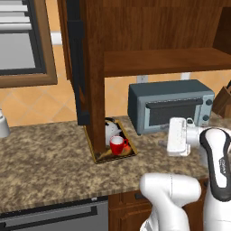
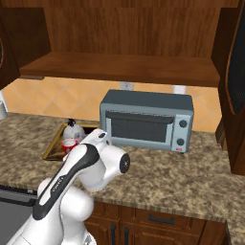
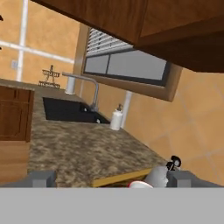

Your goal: Pick the kettle from the counter and place it on the tray. Then pick the mug from the cabinet and place it on the tray. Then close the cabinet doors.

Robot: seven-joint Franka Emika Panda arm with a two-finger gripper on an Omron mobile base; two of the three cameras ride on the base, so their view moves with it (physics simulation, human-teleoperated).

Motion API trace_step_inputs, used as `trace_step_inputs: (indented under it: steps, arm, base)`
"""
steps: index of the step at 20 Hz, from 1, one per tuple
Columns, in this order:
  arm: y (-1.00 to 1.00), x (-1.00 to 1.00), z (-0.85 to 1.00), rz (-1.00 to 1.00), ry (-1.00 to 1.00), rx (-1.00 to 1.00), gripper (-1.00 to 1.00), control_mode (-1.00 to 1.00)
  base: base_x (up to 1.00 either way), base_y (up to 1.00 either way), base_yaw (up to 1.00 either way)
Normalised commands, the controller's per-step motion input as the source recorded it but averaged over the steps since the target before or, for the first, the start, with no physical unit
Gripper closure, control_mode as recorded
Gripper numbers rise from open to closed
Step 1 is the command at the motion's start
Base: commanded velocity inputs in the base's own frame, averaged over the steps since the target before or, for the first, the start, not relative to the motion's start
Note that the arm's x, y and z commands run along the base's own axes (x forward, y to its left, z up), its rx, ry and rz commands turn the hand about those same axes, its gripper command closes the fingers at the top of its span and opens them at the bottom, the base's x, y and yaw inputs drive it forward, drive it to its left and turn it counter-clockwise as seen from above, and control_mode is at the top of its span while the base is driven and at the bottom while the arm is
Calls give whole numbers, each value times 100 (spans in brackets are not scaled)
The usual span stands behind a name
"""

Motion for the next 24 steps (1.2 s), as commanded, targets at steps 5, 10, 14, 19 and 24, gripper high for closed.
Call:
trace_step_inputs:
  steps: [5, 10, 14, 19, 24]
  arm:
    - [-41, -13, 1, -15, 0, 12, -100, -100]
    - [-86, -13, 19, -19, 0, 20, -100, -100]
    - [-88, -4, 43, -14, 0, 19, -100, -100]
    - [-78, -4, 54, -11, 0, 16, -100, -100]
    - [-69, -10, 39, -12, 0, 12, -100, -100]
  base:
    - [0, 0, 0]
    - [0, 0, 0]
    - [0, 0, 0]
    - [0, 0, 0]
    - [0, 0, 0]
